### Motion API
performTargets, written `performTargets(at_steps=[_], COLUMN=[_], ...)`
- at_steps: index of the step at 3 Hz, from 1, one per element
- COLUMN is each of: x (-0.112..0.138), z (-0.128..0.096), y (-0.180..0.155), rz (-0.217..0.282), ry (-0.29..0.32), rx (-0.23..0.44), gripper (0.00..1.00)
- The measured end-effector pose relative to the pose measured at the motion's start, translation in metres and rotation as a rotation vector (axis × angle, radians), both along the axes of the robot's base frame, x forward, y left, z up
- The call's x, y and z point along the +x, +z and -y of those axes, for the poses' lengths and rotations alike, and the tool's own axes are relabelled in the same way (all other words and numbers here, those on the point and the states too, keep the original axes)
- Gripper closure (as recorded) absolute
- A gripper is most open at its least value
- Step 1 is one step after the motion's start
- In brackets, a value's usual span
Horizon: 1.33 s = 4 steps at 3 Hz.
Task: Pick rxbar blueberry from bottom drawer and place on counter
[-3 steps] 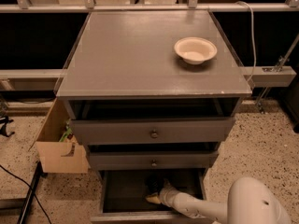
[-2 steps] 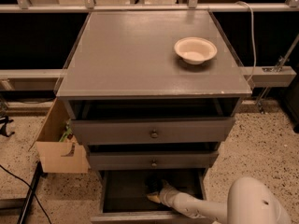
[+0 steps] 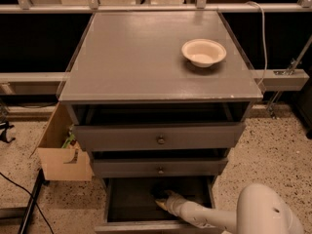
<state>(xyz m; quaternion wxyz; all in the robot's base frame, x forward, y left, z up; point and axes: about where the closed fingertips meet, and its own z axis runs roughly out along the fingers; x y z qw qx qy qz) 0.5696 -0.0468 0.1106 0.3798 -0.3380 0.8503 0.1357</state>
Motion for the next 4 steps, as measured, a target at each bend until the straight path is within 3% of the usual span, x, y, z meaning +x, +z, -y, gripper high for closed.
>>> performTargets(at_steps=[1, 2, 3, 4], x=[0.001, 0.008, 0.009, 0.039], z=[0.001, 0.003, 0.000, 0.008], y=[0.005, 0.022, 0.039, 0.072], rz=[0.006, 0.038, 0.054, 0.130], ry=[0.000, 0.015, 0.103, 0.181], rx=[-0.006, -0.005, -0.004, -0.015], gripper=[0.95, 1.00, 1.00, 1.00])
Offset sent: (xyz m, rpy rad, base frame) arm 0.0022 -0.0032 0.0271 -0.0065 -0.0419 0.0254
